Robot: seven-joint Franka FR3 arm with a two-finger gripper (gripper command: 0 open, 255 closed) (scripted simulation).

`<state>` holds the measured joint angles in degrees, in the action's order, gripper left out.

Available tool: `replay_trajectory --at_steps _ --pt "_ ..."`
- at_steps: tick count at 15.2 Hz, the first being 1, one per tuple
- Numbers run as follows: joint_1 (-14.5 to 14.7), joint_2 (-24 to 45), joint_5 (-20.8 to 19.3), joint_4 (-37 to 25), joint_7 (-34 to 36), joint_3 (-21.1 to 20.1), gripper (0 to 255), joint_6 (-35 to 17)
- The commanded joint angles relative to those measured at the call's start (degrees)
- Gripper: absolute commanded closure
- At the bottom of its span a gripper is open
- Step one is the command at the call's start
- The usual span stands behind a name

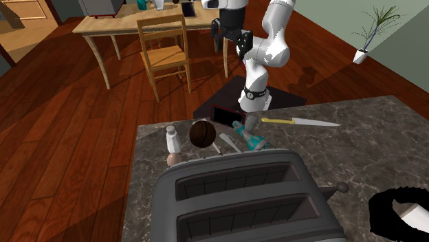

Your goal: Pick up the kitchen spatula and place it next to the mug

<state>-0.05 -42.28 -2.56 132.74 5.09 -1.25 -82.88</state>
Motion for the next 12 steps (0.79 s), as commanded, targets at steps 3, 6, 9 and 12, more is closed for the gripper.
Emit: replay_trajectory --at_steps 3,6,9,12 --pt "1.21 3.62 -0.42 -0.13 -4.53 1.53 0 -3.25" --pt "3.06 9.44 -0.64 -0.97 -11.24 3.53 0 -7.80" --pt "4.88 15.57 -0.34 -2.52 -17.93 5.10 0 -11.88" --pt "6.62 21.86 0.43 -4.68 -24.57 6.18 0 -15.41"
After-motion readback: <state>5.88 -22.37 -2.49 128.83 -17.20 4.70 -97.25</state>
